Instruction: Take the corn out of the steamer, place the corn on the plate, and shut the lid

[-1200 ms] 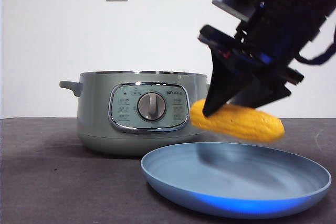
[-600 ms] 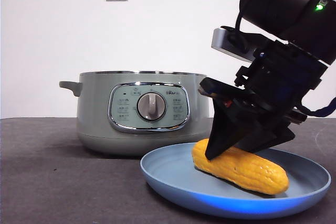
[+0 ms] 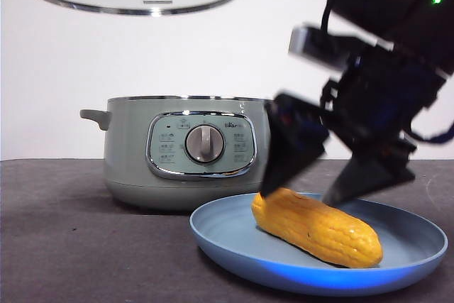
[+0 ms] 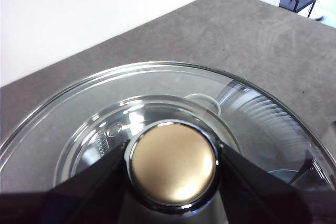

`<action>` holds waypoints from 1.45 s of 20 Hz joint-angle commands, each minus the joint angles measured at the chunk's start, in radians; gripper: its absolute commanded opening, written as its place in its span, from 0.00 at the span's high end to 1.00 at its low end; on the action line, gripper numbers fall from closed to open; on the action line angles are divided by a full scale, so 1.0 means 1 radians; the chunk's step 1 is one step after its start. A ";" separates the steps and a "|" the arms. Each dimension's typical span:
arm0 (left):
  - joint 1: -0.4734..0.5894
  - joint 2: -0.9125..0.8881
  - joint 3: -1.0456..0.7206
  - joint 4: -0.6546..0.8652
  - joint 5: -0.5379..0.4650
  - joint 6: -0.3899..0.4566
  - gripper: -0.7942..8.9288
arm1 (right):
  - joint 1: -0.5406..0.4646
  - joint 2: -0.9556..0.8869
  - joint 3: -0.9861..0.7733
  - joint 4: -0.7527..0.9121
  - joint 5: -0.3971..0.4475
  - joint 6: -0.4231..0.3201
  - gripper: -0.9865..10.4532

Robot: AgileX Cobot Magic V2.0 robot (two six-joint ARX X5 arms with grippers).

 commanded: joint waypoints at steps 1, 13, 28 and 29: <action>-0.004 0.037 0.007 0.088 0.006 0.008 0.93 | 0.002 -0.089 -0.008 -0.008 0.000 0.009 0.43; -0.005 0.300 0.007 0.352 0.001 0.004 0.93 | 0.002 -0.556 -0.008 -0.334 0.033 0.052 0.44; -0.025 0.396 0.007 0.452 -0.002 -0.027 0.93 | 0.002 -0.598 -0.008 -0.418 0.033 0.051 0.44; -0.029 0.399 0.007 0.449 -0.002 -0.027 0.93 | 0.002 -0.598 -0.008 -0.418 0.033 0.051 0.44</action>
